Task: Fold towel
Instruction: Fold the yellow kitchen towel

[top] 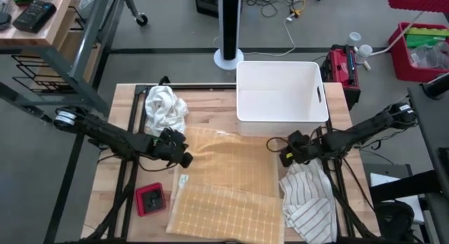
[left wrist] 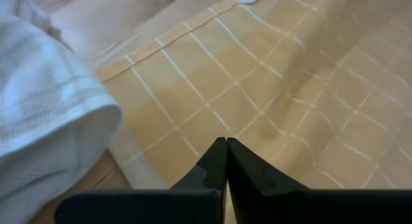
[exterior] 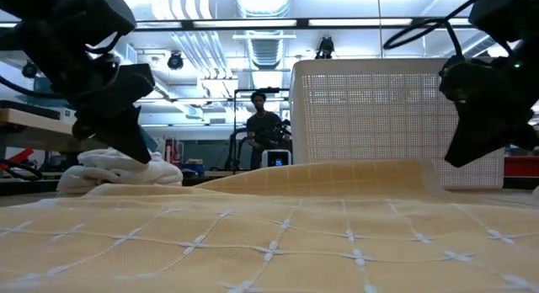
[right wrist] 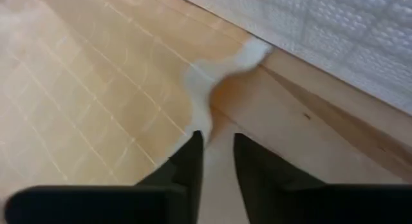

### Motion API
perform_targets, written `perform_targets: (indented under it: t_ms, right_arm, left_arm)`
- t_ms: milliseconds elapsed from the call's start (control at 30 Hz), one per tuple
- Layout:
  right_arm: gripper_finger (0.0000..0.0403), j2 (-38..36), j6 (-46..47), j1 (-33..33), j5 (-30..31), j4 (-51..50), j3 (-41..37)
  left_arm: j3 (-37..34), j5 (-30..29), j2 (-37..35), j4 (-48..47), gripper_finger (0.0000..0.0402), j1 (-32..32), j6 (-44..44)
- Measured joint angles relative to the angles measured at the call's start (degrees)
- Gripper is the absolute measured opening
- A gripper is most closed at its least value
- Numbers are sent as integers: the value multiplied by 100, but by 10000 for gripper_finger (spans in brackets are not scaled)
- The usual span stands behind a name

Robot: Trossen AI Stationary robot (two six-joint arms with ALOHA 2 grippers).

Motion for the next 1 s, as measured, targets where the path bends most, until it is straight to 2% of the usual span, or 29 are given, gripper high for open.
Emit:
perform_targets:
  t_ms: [67,267,400,533,667,800,900,1000]
  right_arm:
    - [121,18,-178,-80,0,233,-91]
    - [199,260,-929,-356,9,908,-149]
    - [229,511,-1382,-498,-1,1390,-145]
    - [237,836,-1646,-604,-8,1675,-107]
    - [218,1132,-1849,-654,-13,1937,-74]
    - [172,1257,-2029,-726,-182,2048,-8]
    - [112,1308,-2249,-726,-203,2155,43]
    - [31,1337,-2693,-705,-190,2351,138]
  left_arm:
    - [-78,2,45,276,0,0,4]
    - [-200,-2,115,314,0,0,4]
    - [-198,-2,194,387,0,0,25]
    - [-192,0,272,516,0,0,54]
    - [-176,-9,292,667,0,-12,94]
    - [-172,-5,256,902,0,-16,209]
    - [-174,-4,200,1038,0,-20,302]
    - [-180,6,107,982,0,-28,310]
